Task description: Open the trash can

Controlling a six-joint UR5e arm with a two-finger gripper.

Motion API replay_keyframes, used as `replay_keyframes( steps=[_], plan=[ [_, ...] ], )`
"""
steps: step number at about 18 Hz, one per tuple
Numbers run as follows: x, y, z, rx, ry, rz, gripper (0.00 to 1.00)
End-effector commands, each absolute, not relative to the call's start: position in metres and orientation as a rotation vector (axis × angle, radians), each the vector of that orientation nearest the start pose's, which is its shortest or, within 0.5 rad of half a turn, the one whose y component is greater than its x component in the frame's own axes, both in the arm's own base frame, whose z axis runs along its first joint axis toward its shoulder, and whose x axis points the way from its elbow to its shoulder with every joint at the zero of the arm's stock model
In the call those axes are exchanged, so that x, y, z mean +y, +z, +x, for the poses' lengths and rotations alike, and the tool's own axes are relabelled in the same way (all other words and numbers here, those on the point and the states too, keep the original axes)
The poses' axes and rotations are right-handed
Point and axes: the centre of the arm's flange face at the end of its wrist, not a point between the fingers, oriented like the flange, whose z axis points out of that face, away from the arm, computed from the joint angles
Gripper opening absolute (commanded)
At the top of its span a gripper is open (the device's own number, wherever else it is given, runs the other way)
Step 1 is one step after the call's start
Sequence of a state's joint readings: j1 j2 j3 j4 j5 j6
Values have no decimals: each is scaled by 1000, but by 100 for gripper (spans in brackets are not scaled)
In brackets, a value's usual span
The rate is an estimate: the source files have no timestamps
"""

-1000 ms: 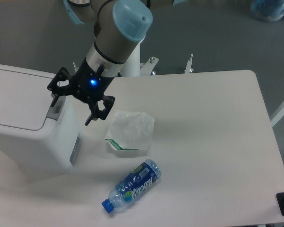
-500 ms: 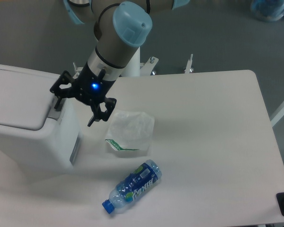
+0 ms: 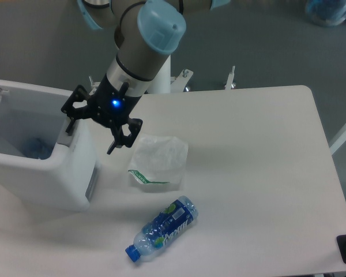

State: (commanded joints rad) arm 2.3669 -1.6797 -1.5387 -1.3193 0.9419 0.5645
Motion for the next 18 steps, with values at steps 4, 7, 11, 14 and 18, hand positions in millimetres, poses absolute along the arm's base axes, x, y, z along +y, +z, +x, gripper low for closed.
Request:
replay_keyframes(
  steps=[4,7,11,14,18],
  plan=[
    [511,518,-285,-255,-440,-2521,100],
    [497,526,-311,-305,-401,-2499,100],
    [479,529,-341,-357,-339,-2464,100],
    [475,521,-353,-383,-336,-2465,100],
    [451,473,-383,-413,-301,-2558,100]
  ],
)
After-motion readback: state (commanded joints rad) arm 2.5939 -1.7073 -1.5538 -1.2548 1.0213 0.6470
